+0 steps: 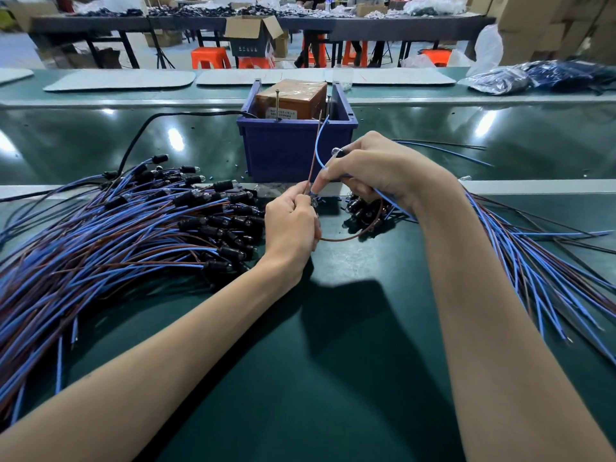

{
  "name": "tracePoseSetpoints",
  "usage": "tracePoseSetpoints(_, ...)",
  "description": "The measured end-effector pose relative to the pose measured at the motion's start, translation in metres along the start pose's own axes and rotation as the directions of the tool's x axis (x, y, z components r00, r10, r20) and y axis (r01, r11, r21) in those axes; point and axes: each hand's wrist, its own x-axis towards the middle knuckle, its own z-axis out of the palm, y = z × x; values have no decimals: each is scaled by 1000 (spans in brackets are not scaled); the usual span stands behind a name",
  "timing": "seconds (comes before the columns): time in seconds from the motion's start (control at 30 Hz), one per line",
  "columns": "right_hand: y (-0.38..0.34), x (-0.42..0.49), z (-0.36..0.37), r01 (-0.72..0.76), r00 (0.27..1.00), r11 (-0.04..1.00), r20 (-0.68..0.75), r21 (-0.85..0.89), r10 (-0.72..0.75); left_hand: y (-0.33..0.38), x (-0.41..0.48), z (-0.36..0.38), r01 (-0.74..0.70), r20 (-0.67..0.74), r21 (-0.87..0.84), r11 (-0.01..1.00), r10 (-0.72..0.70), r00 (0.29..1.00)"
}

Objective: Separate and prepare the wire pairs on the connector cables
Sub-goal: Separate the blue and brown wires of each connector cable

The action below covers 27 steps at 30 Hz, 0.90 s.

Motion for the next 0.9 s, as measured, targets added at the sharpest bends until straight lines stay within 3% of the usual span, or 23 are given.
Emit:
tracePoseSetpoints(0.27,-3,-3,-2,33,999,999,13,-10,-33,0,-1,0,6,11,-43,999,-6,1000)
tracePoseSetpoints(0.43,-6,-7,-4,62,991,997,121,-39,-56,4,-2,-4,28,38,-193,981,-21,999)
tracePoseSetpoints(0.57,-1,-12,-11,-37,959,982,270,-184,87,11,-5,-7,70,110,-362,930,-32,993)
tracePoseSetpoints(0.67,2,-13,-14,-157,912,962,341,-225,229,15,-8,-5,-15,53,-305,952,33,998)
tracePoseSetpoints(0.73,3,-13,-20,-149,921,911,281,-385,270,15,-8,-3,-70,-10,-253,965,69,998)
tracePoseSetpoints(0.8,8,-11,-31,-135,957,781,124,-609,263,13,-6,-2,-84,-53,-250,965,73,996)
tracePoseSetpoints(0.83,13,-11,-37,-173,968,742,27,-648,249,11,-6,-2,-85,-68,-250,964,70,995)
tracePoseSetpoints(0.9,24,-9,-49,-299,954,785,-163,-543,251,9,-5,-1,-83,-87,-213,974,66,994)
